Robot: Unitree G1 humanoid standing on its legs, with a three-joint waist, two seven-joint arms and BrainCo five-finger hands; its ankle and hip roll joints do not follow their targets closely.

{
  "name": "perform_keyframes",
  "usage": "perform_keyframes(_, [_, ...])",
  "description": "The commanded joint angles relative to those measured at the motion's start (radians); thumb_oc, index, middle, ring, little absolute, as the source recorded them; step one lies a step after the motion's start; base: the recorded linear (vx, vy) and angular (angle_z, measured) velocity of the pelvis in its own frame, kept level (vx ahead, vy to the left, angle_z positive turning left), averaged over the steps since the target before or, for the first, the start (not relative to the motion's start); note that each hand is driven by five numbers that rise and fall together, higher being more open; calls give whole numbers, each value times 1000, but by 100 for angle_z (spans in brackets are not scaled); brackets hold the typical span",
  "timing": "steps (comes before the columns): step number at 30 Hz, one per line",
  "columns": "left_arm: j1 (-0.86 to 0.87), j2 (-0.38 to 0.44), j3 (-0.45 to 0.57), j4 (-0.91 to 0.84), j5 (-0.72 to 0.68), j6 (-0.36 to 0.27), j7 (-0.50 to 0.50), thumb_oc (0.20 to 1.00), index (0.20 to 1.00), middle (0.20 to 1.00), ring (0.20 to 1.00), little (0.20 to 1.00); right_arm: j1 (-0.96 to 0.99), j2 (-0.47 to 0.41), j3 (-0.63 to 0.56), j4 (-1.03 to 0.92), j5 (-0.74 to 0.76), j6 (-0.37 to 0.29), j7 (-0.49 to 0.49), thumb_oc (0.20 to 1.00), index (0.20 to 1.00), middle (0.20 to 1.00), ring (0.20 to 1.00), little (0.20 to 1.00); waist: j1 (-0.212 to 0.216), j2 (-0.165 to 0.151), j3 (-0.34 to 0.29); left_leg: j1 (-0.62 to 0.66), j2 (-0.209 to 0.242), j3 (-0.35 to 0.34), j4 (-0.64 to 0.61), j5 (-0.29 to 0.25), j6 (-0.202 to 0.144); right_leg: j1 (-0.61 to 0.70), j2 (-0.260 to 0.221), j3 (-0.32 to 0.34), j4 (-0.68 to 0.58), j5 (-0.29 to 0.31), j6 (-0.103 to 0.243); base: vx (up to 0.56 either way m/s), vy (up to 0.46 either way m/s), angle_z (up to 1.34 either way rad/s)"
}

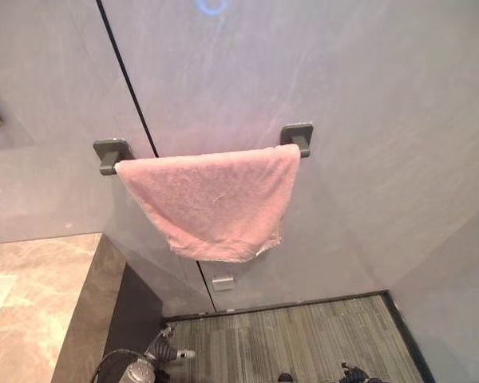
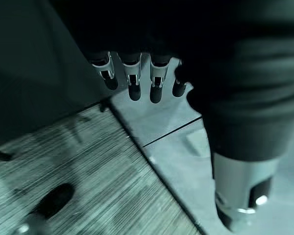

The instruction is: Put brush and paste in cup on sink, flatten towel.

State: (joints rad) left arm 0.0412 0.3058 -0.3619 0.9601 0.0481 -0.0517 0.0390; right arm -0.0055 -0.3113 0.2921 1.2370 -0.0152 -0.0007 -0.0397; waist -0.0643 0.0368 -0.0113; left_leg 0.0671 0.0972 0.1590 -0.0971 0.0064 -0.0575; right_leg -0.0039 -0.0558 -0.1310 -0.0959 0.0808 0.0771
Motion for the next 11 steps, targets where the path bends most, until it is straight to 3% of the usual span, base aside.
perform_keyframes(1, [-68,7,23,5,-11,-32,13,1000,1000,1000,1000,1000,-39,-10,-16,41,20,-9,-15,1000,1000,1000,1000,1000,3,-76,-2,3,-4,1,10,7,-35,17,-52,16,9,6,69,0,0,0])
perform_keyframes(11, [-62,-2,34,24,-28,-35,12,1000,1000,1000,1000,1000,-39,-11,-41,36,61,-16,-17,1000,1000,1000,1000,1000,5,-71,-3,5,-5,4,10,7,-34,18,-53,19,9,6,69,0,0,-1])
